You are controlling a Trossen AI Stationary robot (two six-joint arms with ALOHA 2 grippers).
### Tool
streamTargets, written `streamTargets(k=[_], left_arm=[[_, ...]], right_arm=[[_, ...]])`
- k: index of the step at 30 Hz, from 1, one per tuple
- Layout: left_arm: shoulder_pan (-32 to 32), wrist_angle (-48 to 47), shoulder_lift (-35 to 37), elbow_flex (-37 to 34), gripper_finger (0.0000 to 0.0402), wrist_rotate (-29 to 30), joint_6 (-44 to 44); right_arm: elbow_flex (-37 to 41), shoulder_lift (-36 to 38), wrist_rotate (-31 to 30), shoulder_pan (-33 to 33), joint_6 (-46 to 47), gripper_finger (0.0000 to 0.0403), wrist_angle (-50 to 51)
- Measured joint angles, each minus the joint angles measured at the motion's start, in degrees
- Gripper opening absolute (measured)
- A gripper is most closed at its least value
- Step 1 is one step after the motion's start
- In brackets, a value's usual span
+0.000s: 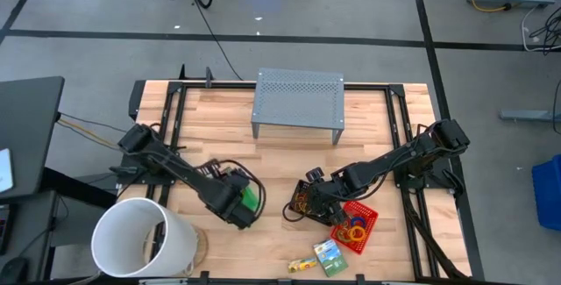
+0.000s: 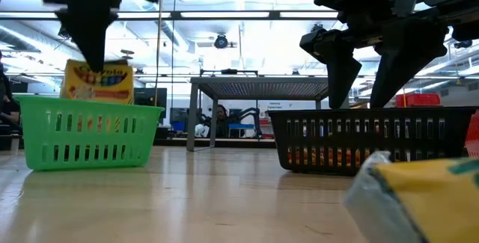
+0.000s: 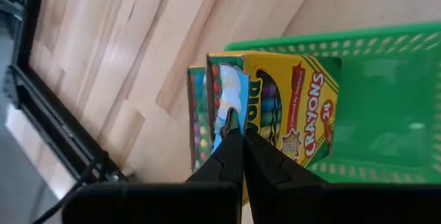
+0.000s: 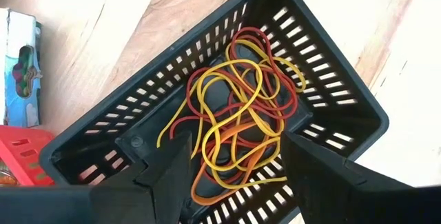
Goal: Pick & Place Office Desk Supplies
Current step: Put the yellow crayon box into the green bin
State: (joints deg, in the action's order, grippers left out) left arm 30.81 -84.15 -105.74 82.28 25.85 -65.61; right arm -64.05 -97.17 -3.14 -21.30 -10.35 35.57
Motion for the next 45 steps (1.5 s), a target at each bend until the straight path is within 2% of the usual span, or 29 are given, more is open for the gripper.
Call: streamTargets(k=[8, 17, 30, 34, 45], left_arm=[[0.6, -5.0, -4.4, 0.0, 0.0002, 0.7, 0.6], [1.5, -3.4, -4.4, 0.8, 0.0013, 2.7, -1.0], [1.5, -1.7, -4.4, 1.3, 0.0028, 2.1, -0.9], [1.5, -1.5, -4.4, 1.3, 0.0054, 2.1, -0.9], [2.3, -2.3, -4.4, 1.3, 0.0167, 2.0, -1.5]], right_arm=[[0.0, 0.0, 0.0, 0.0, 0.0, 0.0231, 0.0], [0.0, 0.0, 0.0, 0.0, 0.0, 0.0231, 0.0], [0.0, 0.0, 0.0, 0.0, 0.2, 0.0231, -0.1], [0.0, 0.0, 0.0, 0.0, 0.2, 0.0231, -0.1], [0.0, 0.0, 0.0, 0.0, 0.2, 0.0231, -0.2]])
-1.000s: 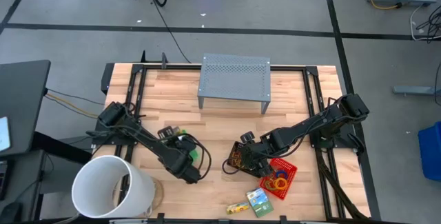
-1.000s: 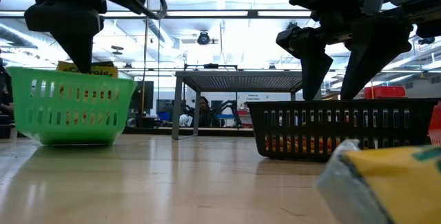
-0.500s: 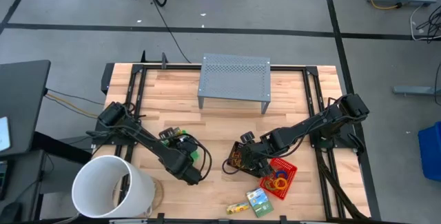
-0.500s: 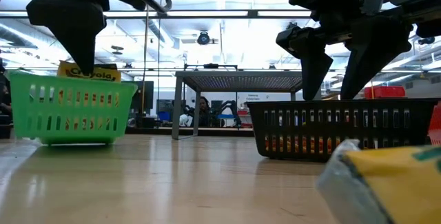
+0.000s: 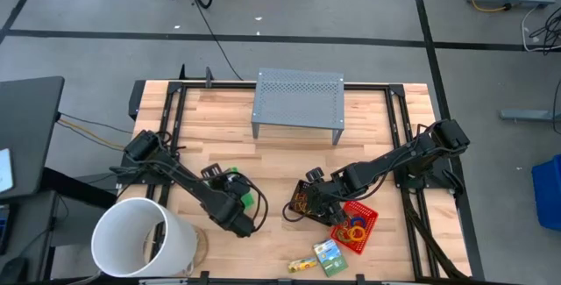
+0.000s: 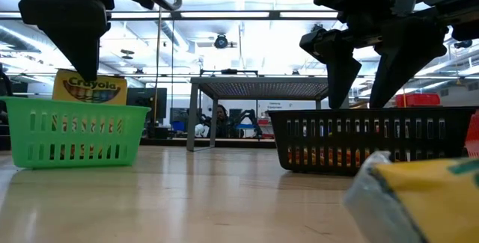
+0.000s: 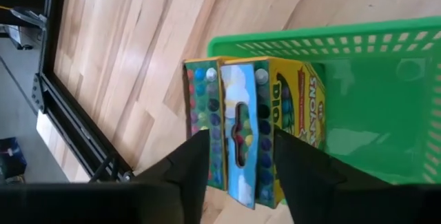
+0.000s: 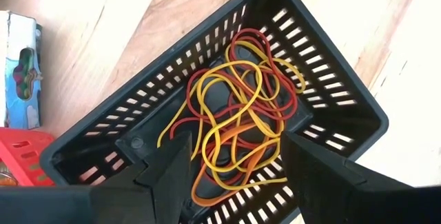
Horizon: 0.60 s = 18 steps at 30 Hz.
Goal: Pick & Place Office Desk Supplies
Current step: Put the yellow crayon box into the green bin
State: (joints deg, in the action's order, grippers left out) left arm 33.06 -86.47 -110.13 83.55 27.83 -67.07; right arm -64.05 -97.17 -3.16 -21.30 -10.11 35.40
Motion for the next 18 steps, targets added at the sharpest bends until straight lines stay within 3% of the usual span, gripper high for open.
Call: streamTargets(k=[7, 18], left_arm=[[0.0, -2.8, 0.0, 0.8, 0.0185, -0.4, 0.5], [0.0, -3.5, 0.7, 7.5, 0.0185, 6.1, 4.3]], right_arm=[[0.0, 0.0, 0.0, 0.0, 0.2, 0.0231, 0.0], [0.0, 0.0, 0.0, 0.0, 0.2, 0.0231, -0.1]])
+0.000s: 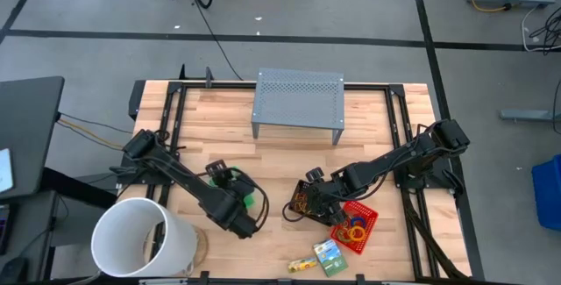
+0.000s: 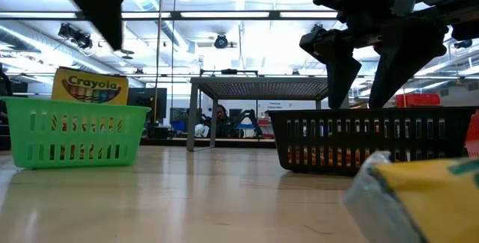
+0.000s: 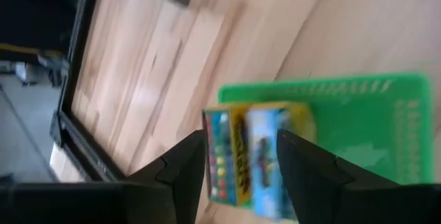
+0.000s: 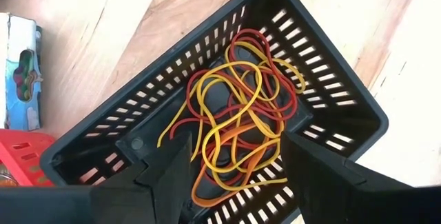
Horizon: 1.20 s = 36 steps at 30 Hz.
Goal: Pick & Place Office Desk Supplies
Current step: Put the yellow crayon box into the green bin
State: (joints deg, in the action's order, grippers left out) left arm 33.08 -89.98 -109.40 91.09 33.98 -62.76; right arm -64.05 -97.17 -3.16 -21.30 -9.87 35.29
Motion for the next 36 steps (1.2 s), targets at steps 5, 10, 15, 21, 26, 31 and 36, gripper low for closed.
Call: streamTargets(k=[5, 10, 15, 21, 26, 31, 36], left_arm=[[0.0, 0.1, 0.0, 4.7, 0.0185, 3.8, 3.2], [0.0, 2.0, 0.0, 7.9, 0.0185, 10.2, 8.2], [0.0, 8.6, 0.0, 8.2, 0.0185, 13.8, 15.5], [0.5, 21.3, -0.1, 8.2, 0.0185, 17.3, 23.0], [1.3, 38.3, -0.1, 8.2, 0.0185, 19.5, 34.0], [0.6, 54.9, -0.1, 8.2, 0.0185, 13.5, 44.8], [-0.8, 69.8, -0.1, 7.8, 0.0185, 3.4, 55.0]], right_arm=[[0.0, 0.0, -0.3, 0.0, -0.1, 0.0231, -1.1], [0.0, 0.0, 0.2, -0.4, -1.7, 0.0231, -1.1], [0.0, 0.1, 10.9, -2.0, -0.1, 0.0231, -0.6], [0.0, 0.1, 20.6, -5.0, 4.6, 0.0231, -2.2], [0.0, 0.1, 21.3, -6.9, 6.6, 0.0231, -5.0], [0.0, 0.1, 21.4, -8.6, 8.3, 0.0231, -6.3], [-0.1, 0.1, 20.9, -10.7, 10.3, 0.0231, -6.2]])
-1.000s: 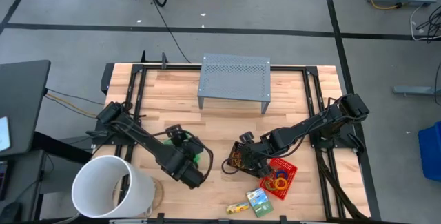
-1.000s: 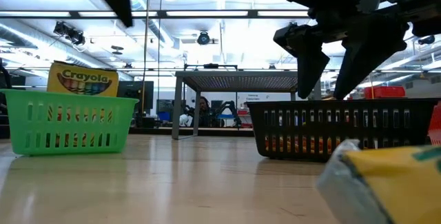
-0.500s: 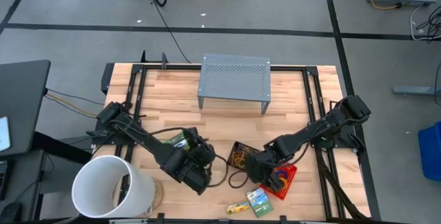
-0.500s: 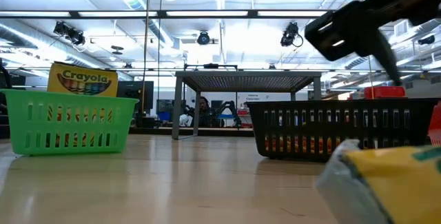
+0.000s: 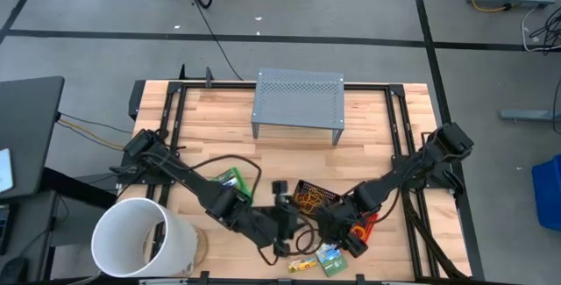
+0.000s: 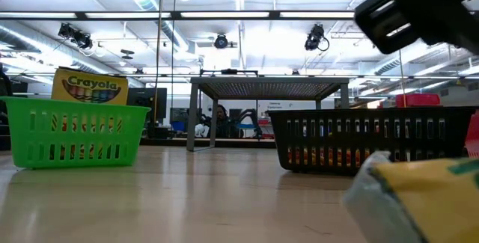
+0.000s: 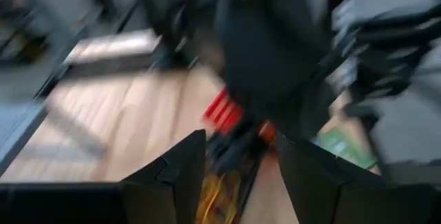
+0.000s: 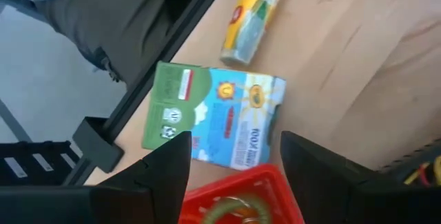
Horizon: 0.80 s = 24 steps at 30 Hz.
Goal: Pick & Place Office Desk Supplies
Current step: Put the yellow crayon box into the green bin
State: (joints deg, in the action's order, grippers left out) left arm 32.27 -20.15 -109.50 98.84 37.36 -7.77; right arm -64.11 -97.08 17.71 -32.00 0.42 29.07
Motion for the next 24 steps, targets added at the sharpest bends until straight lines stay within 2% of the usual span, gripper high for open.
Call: streamTargets(k=[2, 4, 7, 9, 13, 15, 24], left_arm=[[-0.7, 8.5, 0.1, -1.4, 0.0185, -6.3, 6.6], [-1.8, 17.1, 0.1, -2.8, 0.0185, -16.1, 11.6], [-4.3, 33.4, 0.3, -6.3, 0.0185, -34.4, 14.2], [-5.9, 42.8, 0.5, -9.7, 0.0185, -41.3, 14.1], [-8.1, 58.6, 0.5, -18.6, 0.0178, -46.5, 11.9], [-8.8, 64.6, 1.1, -23.5, 0.0172, -46.5, 11.4], [-12.6, 66.7, 12.8, -45.2, 0.0160, -40.7, 10.5]], right_arm=[[0.0, 0.0, -0.9, -0.9, 0.4, 0.0231, 0.0], [0.0, 0.0, -1.8, -1.7, 0.9, 0.0231, -0.1], [0.0, 0.0, -2.6, -2.6, 1.8, 0.0231, -0.5], [0.0, 0.0, -3.6, -3.4, 2.4, 0.0231, -0.9], [0.0, 0.0, -5.3, -4.3, 3.8, 0.0231, -0.6], [0.0, 0.0, -5.5, -4.4, 4.5, 0.0231, -0.3], [0.0, 0.0, -5.5, -3.6, 4.7, 0.0231, -1.3]])
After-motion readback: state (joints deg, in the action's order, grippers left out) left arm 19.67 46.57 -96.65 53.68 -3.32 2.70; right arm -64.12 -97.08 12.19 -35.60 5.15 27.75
